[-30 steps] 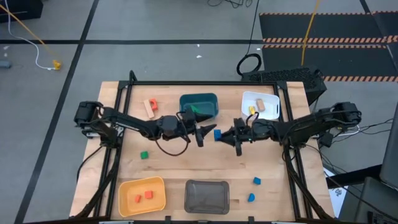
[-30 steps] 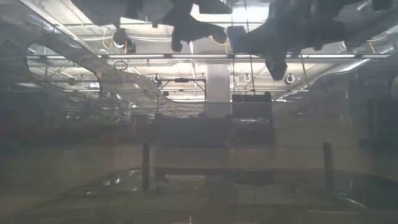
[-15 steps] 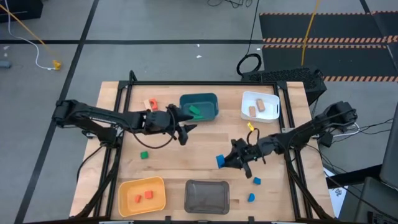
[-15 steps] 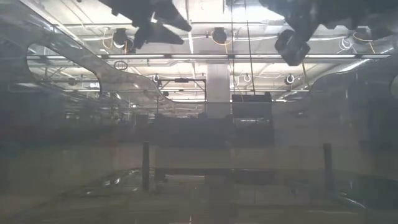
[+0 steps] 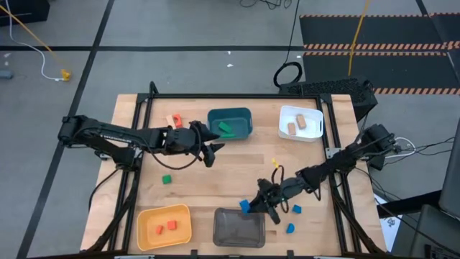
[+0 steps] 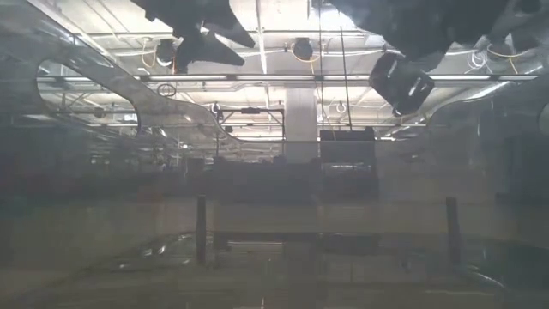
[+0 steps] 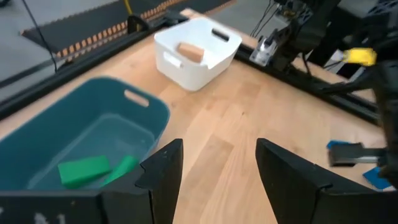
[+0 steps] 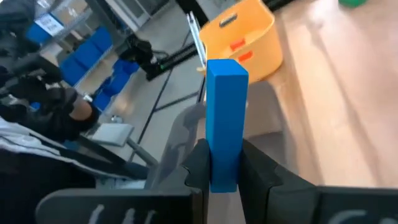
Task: Sort & place blocks by color
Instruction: Put the top left blue block into the black bin
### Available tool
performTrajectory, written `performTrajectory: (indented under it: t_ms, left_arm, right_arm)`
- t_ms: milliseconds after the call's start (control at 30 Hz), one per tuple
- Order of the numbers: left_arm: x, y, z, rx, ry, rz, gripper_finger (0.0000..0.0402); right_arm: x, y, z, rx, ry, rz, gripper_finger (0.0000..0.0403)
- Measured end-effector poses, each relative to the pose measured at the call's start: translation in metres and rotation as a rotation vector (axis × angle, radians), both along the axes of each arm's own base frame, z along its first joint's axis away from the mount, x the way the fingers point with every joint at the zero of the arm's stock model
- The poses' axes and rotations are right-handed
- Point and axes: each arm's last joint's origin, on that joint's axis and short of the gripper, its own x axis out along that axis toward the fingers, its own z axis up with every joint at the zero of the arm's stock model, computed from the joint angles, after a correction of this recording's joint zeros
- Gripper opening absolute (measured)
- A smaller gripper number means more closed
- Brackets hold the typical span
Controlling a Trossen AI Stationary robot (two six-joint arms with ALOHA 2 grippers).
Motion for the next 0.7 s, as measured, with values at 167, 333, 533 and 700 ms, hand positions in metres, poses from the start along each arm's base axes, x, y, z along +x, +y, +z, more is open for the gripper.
performTrajectory:
  t_ms: [167,333,533,700]
  left_arm:
    - [-0.003,-0.001,-0.005,-0.043,0.043,0.018,0.0201]
    - [-0.004,-0.005,-0.008,-0.083,0.065,0.021,0.0200]
    - [-0.005,-0.018,-0.007,-0.104,0.049,-0.015,0.0200]
    - [-0.006,-0.032,-0.006,-0.124,0.043,-0.054,0.0200]
  right_arm:
    - [0.002,0.015,-0.004,0.016,0.067,0.022,0.0038]
    - [0.011,0.037,-0.010,0.042,0.102,0.055,0.0039]
    - [0.018,0.051,-0.019,0.038,0.125,0.075,0.0086]
    - [0.020,0.052,-0.016,0.054,0.097,0.076,0.0122]
